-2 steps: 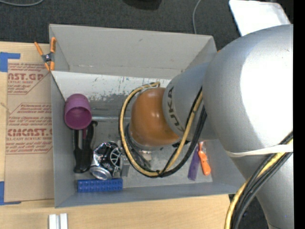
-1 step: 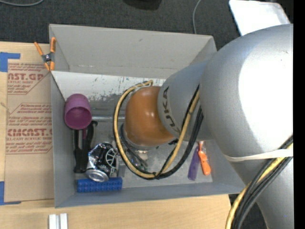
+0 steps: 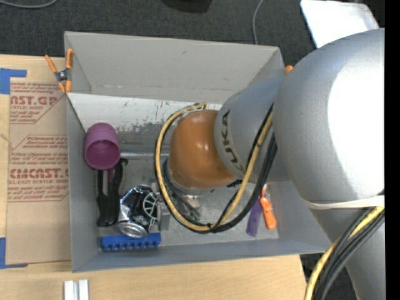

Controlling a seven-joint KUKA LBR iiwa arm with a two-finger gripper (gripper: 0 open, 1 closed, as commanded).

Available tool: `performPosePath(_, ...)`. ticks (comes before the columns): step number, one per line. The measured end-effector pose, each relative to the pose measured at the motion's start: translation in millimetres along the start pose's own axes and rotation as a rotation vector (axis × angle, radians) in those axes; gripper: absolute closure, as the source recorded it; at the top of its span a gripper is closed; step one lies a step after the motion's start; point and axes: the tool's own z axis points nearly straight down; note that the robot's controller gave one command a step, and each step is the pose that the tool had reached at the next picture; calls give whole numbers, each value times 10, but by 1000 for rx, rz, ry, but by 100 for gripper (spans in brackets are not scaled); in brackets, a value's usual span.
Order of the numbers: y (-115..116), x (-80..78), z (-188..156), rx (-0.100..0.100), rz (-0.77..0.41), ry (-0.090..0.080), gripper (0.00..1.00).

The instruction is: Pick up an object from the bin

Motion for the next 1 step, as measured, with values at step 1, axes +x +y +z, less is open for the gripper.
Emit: performPosePath(1, 202, -19, 46, -2, 13, 3, 100)
